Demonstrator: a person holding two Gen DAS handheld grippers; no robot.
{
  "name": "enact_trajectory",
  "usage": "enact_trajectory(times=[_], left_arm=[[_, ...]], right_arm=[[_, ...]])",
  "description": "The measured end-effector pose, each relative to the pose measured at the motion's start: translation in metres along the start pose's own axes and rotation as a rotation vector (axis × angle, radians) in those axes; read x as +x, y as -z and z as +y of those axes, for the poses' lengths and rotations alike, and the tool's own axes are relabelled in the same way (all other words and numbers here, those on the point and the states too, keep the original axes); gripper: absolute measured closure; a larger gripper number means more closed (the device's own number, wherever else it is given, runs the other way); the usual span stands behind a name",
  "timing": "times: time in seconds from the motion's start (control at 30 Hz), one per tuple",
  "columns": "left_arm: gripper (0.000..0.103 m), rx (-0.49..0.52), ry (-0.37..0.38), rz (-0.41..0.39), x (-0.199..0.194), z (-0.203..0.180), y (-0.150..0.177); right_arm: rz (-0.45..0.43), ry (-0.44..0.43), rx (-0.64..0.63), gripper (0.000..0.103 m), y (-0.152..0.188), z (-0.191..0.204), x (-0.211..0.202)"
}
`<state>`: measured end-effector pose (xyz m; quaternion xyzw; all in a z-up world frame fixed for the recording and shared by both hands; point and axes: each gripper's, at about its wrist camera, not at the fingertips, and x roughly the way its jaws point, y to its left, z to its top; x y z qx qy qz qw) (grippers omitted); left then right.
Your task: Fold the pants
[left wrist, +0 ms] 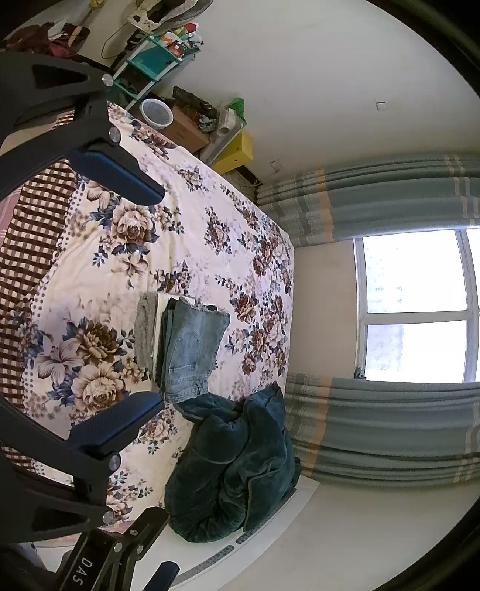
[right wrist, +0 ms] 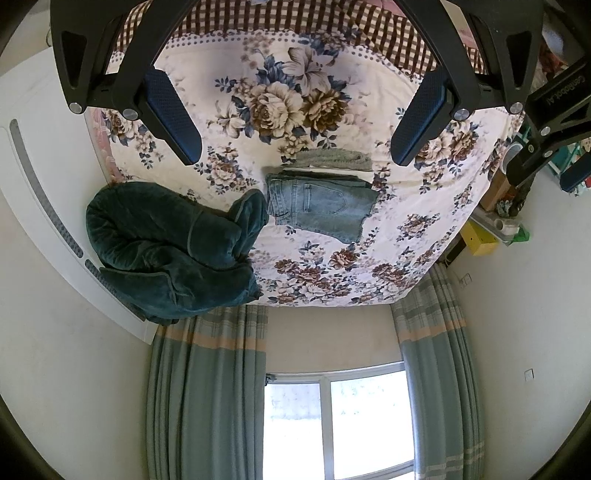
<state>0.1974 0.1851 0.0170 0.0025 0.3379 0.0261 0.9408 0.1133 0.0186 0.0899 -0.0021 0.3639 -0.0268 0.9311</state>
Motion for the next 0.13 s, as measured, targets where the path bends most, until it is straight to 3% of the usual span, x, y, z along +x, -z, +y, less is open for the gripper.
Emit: enact_trajectory(times=[0.13], left_arm=[[0.000, -0.003, 0.000, -0.006, -0.0040, -0.0008, -0.0004]], right_arm=[[-0.003, -0.001, 0.000, 0.000, -0.0003, 0.0020, -0.0005]])
